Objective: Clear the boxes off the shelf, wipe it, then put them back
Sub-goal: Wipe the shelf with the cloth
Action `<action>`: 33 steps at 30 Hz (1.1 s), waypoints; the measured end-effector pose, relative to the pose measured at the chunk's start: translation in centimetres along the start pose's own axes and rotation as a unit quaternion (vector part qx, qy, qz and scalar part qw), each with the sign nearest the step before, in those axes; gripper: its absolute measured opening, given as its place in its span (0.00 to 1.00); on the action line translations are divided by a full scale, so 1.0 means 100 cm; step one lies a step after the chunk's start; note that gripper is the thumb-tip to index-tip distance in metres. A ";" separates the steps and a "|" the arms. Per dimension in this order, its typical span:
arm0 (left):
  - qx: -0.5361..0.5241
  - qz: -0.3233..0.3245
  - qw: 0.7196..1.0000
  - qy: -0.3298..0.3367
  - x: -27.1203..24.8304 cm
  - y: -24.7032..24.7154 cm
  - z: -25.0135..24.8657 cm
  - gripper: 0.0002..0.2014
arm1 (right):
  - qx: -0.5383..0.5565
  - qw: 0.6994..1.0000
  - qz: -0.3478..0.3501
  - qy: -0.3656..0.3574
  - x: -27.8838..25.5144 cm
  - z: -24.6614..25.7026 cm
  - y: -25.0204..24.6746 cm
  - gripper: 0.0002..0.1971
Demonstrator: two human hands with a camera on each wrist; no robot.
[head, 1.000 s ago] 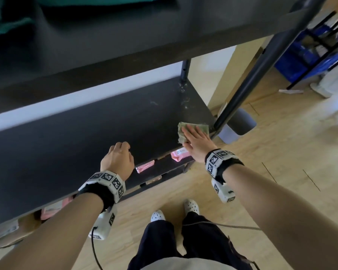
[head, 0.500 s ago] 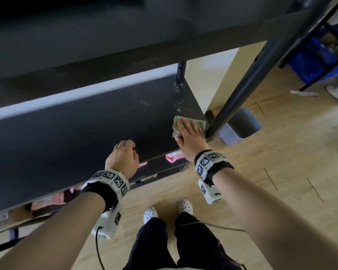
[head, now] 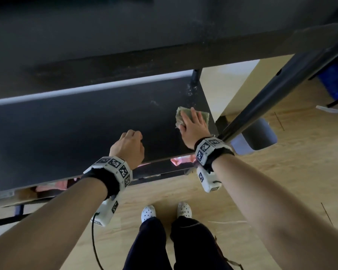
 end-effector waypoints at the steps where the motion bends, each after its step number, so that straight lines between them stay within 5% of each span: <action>1: 0.009 0.008 1.000 -0.002 0.001 -0.001 0.002 0.15 | 0.010 1.000 0.001 0.028 0.005 0.001 -0.005 0.27; 4: 0.028 0.013 0.999 -0.016 0.005 -0.007 0.013 0.15 | -0.002 0.999 0.019 0.048 0.002 0.025 0.001 0.29; 8: 0.035 0.002 0.999 -0.038 0.012 -0.015 0.028 0.15 | -0.039 0.987 0.085 -0.127 -0.026 0.094 0.039 0.32; 10: 0.031 -0.004 0.999 -0.045 0.015 -0.018 0.034 0.15 | -0.038 0.980 0.111 -0.160 -0.022 0.107 0.046 0.31; 13: 0.031 -0.005 0.998 -0.051 0.015 -0.021 0.044 0.15 | -0.035 0.987 0.082 -0.134 0.006 0.091 0.028 0.29; 18: 0.034 0.003 0.997 -0.063 0.009 -0.019 0.056 0.15 | -0.021 0.999 0.036 0.031 0.032 0.034 -0.008 0.31; 26: 0.036 -0.014 0.997 -0.068 -0.004 -0.016 0.067 0.13 | -0.069 0.967 0.132 -0.209 -0.022 0.144 0.056 0.32; 30: 0.052 -0.015 0.997 -0.063 -0.010 -0.017 0.084 0.15 | -0.073 0.969 0.125 -0.199 0.020 0.144 0.042 0.29; 33: 0.052 -0.021 0.997 -0.060 -0.014 -0.018 0.096 0.16 | -0.064 0.990 0.073 -0.102 0.061 0.106 0.013 0.30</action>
Point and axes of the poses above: each hand's wrist, its own x-axis towards the middle knuckle, its own y-axis out of the palm, z = x × y, the point moved 3 cm from there along x, towards the middle knuckle, and after that the axes turned 3 degrees about -z, right-handed, at the moved point
